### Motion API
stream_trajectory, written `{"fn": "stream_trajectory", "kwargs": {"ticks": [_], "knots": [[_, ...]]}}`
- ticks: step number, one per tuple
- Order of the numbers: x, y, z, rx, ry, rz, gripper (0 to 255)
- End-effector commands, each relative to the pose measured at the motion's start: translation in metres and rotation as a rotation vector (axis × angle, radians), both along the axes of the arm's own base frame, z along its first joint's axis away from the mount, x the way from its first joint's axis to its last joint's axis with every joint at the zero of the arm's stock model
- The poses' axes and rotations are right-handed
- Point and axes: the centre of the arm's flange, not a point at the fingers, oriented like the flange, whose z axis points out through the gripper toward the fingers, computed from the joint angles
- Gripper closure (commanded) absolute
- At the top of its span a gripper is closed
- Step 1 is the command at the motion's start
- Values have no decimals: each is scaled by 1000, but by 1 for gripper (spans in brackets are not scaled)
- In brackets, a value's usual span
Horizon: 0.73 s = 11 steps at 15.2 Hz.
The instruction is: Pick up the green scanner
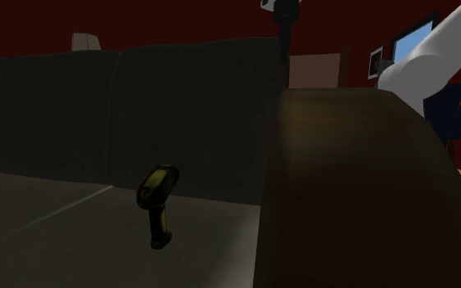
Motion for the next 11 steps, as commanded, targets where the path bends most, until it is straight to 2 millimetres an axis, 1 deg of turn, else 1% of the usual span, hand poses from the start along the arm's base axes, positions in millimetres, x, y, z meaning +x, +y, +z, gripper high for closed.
{"fn": "stream_trajectory", "kwargs": {"ticks": [1,6,11], "knots": [[0,0,0,0,0,0,0],[58,36,-24,-60,15,178,0],[108,79,-52,-120,29,355,0]]}}
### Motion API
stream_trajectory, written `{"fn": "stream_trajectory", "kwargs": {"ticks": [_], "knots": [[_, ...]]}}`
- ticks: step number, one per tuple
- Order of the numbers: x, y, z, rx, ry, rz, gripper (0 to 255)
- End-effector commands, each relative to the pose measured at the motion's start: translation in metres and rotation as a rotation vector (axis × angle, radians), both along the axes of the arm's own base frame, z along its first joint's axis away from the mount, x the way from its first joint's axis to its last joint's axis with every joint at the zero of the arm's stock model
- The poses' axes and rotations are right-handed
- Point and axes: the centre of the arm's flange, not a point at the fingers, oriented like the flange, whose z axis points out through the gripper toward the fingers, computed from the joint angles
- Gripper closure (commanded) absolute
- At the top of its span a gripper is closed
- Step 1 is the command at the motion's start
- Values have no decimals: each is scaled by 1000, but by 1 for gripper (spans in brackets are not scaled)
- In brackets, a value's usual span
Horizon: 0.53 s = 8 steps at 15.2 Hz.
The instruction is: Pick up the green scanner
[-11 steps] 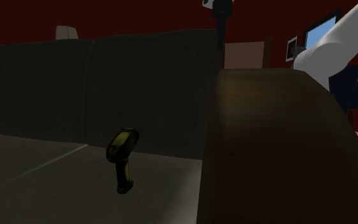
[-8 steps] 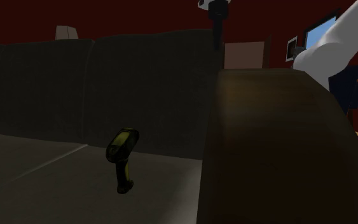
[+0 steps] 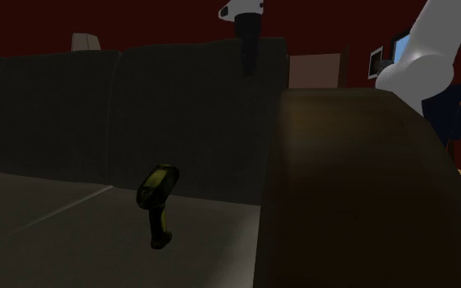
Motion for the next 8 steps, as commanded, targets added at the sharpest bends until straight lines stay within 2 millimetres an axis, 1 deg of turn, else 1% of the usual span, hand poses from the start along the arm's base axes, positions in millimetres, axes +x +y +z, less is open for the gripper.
{"fn": "stream_trajectory", "kwargs": {"ticks": [1,5,8], "knots": [[20,20,-12,-24,6,74,0],[52,60,-37,-71,18,216,0],[72,93,-57,-107,27,323,0]]}}
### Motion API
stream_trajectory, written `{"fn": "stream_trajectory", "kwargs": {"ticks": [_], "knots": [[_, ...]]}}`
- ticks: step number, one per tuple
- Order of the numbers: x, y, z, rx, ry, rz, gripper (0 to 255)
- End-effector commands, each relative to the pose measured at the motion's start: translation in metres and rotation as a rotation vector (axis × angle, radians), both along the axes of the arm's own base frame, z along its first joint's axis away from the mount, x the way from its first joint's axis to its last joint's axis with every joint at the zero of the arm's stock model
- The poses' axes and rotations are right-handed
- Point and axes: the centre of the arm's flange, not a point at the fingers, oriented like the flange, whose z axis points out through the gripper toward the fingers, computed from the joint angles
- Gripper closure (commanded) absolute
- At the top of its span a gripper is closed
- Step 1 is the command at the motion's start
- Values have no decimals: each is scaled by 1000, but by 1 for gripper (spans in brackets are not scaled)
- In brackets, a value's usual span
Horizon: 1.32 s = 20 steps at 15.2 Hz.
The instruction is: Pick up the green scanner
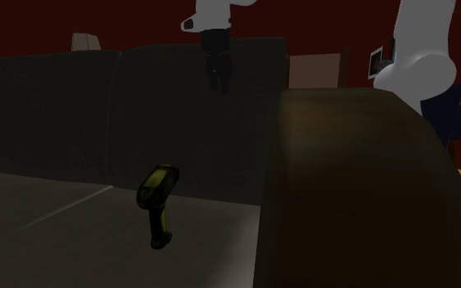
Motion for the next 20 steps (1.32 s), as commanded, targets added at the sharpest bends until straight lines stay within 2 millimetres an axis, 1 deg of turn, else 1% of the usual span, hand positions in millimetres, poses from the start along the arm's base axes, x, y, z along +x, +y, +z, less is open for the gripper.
{"fn": "stream_trajectory", "kwargs": {"ticks": [1,6,10,15,20], "knots": [[14,22,-13,-24,6,73,0],[37,79,-51,-84,21,251,0],[48,125,-83,-132,32,393,0],[52,181,-128,-192,47,570,0],[45,235,-175,-251,62,748,0]]}}
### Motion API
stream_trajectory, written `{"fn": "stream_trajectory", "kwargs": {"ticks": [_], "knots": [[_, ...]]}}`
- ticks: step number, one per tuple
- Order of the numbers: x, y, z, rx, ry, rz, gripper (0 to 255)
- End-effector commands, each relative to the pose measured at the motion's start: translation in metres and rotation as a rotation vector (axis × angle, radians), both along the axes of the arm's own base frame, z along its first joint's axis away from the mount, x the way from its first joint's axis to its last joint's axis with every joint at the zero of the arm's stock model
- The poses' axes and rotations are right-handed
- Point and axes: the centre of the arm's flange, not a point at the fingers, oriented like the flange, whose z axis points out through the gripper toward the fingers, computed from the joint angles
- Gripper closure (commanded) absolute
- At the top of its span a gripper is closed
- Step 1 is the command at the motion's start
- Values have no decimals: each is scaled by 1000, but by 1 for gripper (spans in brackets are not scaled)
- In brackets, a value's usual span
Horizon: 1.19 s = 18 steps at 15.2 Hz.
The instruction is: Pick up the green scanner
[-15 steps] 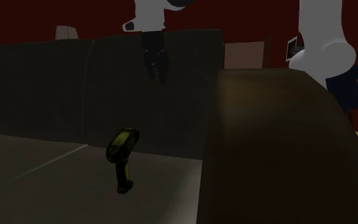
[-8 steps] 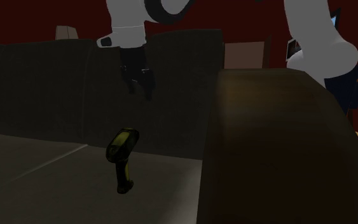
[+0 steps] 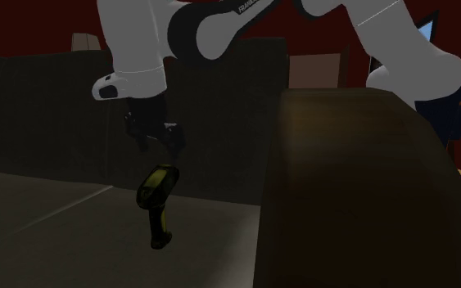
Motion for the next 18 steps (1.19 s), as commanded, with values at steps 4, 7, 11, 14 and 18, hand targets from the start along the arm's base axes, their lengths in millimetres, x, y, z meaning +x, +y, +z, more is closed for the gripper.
{"fn": "stream_trajectory", "kwargs": {"ticks": [4,7,11,14,18], "knots": [[-16,54,-50,-61,14,180,0],[-19,60,-67,-69,16,203,0],[-19,60,-88,-69,16,203,0],[-19,60,-96,-69,16,203,0],[-19,61,-97,-69,16,203,255]]}}
